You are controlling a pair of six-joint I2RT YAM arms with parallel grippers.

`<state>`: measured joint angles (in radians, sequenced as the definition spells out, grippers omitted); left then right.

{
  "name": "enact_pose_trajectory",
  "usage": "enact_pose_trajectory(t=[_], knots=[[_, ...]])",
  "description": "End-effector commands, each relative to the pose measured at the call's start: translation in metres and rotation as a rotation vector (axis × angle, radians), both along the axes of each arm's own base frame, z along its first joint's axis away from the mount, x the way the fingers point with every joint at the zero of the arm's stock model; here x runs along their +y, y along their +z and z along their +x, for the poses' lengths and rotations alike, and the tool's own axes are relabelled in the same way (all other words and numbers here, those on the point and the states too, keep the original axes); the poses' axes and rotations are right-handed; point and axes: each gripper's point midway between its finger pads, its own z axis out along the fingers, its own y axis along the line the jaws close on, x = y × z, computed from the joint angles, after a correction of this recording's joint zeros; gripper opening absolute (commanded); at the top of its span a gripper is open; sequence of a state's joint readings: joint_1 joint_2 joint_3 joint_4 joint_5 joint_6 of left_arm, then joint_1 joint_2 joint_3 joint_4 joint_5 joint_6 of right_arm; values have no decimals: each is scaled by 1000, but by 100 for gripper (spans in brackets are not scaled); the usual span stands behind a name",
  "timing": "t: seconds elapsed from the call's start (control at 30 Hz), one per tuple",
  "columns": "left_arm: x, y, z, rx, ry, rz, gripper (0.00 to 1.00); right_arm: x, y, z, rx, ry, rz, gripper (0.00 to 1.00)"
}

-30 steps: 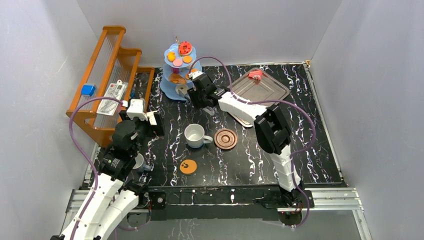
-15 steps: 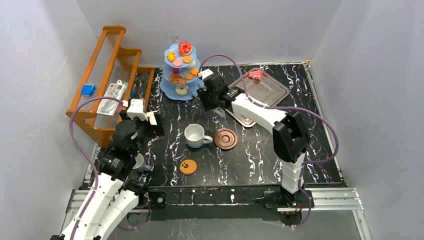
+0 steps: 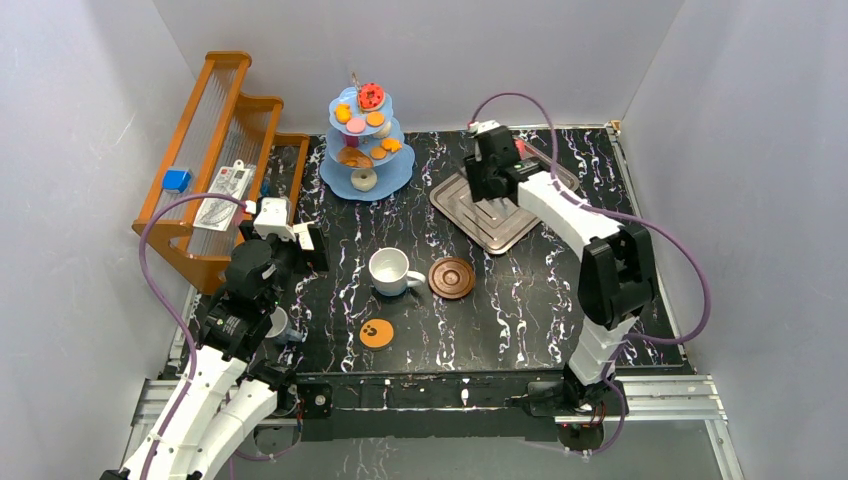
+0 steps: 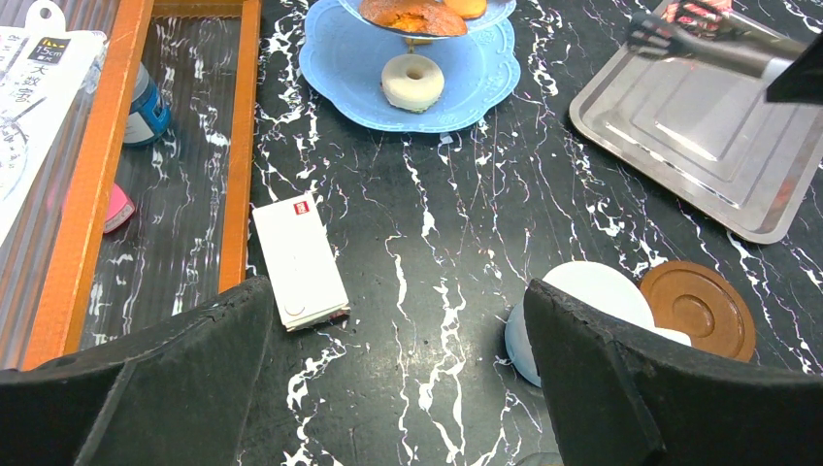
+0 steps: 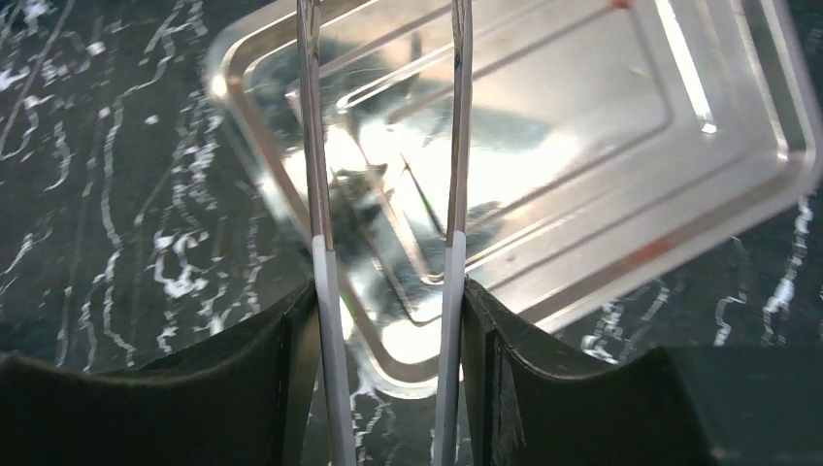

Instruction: Serve the afternoon tea

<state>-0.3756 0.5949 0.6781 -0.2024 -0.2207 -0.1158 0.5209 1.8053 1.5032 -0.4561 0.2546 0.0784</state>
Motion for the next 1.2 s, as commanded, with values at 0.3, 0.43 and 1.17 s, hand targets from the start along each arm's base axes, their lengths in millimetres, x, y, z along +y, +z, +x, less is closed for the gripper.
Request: enact_pose_trajectory(t=[0.3, 0.43, 1.17], knots=[[-2, 14, 1, -32, -5, -15, 98, -97, 41, 62, -121, -324, 145, 57], [-3, 14, 2, -29, -10, -13, 98, -108, 35, 75, -108, -377, 192, 57], [0, 13, 3, -29, 9, -6, 98, -124, 12, 127, -82, -421, 288, 57]])
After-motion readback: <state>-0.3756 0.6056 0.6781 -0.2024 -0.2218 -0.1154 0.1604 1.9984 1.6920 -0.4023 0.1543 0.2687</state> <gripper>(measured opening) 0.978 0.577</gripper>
